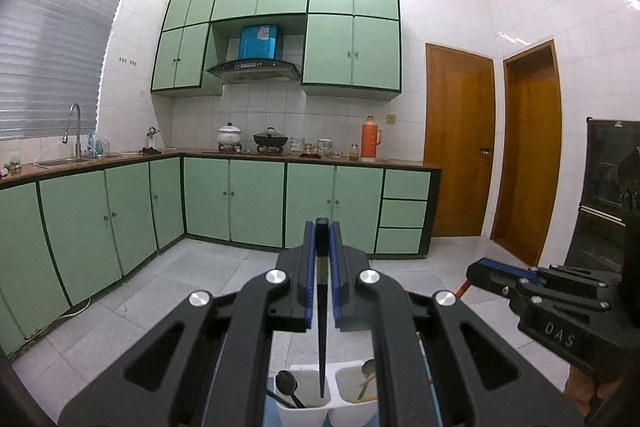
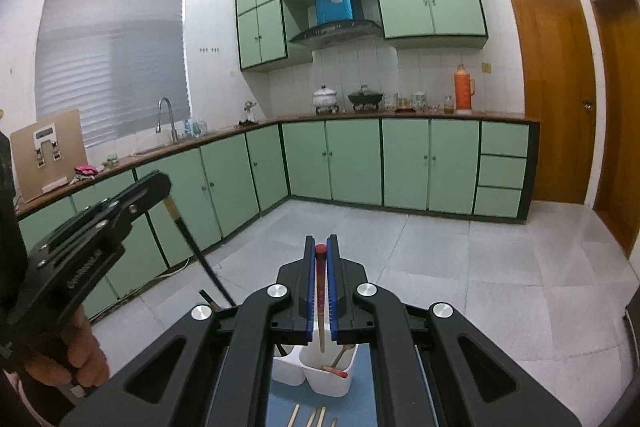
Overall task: Organize utensils
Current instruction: 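Lower both chopsticks into the white holder and open both tools, then move both open tools back over the remaining chopsticks on the mat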
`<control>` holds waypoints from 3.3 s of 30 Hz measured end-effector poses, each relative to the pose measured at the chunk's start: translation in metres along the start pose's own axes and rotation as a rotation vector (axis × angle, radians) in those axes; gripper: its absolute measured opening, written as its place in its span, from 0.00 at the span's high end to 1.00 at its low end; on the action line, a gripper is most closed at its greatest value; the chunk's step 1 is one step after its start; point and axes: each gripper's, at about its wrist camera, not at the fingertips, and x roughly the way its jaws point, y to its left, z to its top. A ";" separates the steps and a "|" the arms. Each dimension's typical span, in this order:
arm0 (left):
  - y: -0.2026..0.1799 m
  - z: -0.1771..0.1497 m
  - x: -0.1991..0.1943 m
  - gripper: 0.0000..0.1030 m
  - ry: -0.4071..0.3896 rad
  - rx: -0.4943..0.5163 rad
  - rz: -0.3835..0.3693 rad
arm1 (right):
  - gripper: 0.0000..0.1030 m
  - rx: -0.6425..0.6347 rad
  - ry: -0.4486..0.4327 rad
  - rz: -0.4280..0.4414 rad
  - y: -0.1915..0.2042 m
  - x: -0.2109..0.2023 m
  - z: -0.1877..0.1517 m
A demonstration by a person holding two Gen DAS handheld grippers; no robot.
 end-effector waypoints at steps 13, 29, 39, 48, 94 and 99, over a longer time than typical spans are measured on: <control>0.026 -0.066 0.065 0.94 0.195 -0.015 0.012 | 0.95 0.011 0.121 0.023 -0.005 0.053 -0.046; 0.047 -0.080 0.000 0.23 0.166 -0.046 0.026 | 0.31 0.127 -0.012 -0.140 -0.041 -0.014 -0.063; 0.044 -0.122 -0.064 0.09 0.259 -0.062 0.039 | 0.14 0.128 0.037 -0.201 -0.034 -0.064 -0.118; 0.057 -0.177 -0.100 0.08 0.414 -0.044 0.085 | 0.14 0.118 0.180 -0.217 -0.016 -0.076 -0.184; 0.036 -0.286 -0.150 0.08 0.662 0.060 0.077 | 0.75 0.026 0.461 -0.143 0.042 -0.072 -0.333; 0.036 -0.287 -0.149 0.08 0.665 0.057 0.073 | 0.84 -0.011 0.451 -0.170 0.047 -0.068 -0.335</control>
